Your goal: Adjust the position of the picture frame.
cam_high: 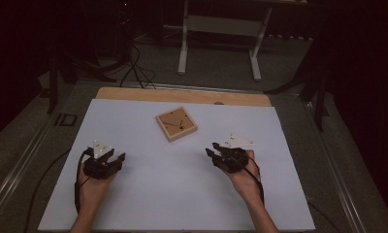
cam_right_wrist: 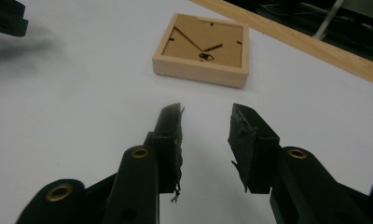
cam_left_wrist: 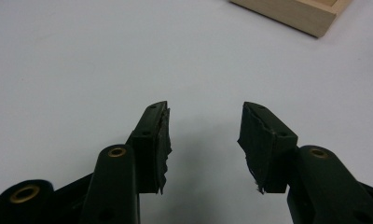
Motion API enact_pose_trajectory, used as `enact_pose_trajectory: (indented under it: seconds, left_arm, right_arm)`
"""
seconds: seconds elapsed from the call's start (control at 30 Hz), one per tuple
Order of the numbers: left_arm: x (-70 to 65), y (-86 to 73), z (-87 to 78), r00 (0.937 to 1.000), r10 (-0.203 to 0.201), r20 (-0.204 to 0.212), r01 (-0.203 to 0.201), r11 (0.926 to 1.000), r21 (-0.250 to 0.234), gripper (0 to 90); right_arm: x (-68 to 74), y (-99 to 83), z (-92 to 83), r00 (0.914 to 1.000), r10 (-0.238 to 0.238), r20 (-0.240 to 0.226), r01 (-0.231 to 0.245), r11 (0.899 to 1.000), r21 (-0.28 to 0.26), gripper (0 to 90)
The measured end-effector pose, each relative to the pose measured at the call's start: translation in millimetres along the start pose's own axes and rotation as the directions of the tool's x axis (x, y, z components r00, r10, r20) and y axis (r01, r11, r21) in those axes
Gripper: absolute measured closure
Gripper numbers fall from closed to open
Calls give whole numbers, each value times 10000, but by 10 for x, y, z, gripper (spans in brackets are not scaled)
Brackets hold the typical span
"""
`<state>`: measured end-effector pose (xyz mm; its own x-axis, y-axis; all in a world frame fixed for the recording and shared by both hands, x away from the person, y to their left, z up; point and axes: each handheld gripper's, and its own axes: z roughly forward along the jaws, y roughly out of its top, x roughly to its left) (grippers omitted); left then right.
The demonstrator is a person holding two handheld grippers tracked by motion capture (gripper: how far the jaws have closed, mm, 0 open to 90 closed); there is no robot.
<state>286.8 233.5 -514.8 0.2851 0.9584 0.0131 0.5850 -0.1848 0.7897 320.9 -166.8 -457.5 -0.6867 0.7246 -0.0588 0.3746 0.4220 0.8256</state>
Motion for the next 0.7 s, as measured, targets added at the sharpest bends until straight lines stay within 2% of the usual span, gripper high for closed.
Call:
enact_pose_trajectory:
  seconds: [0.7]
  left_arm:
    - [5, 3, -2, 10000, 27, 12, -27, 10000, -8, 521]
  right_arm:
    - [109, 174, 347, 9990, -324, -307, 325, 9995, 25, 652]
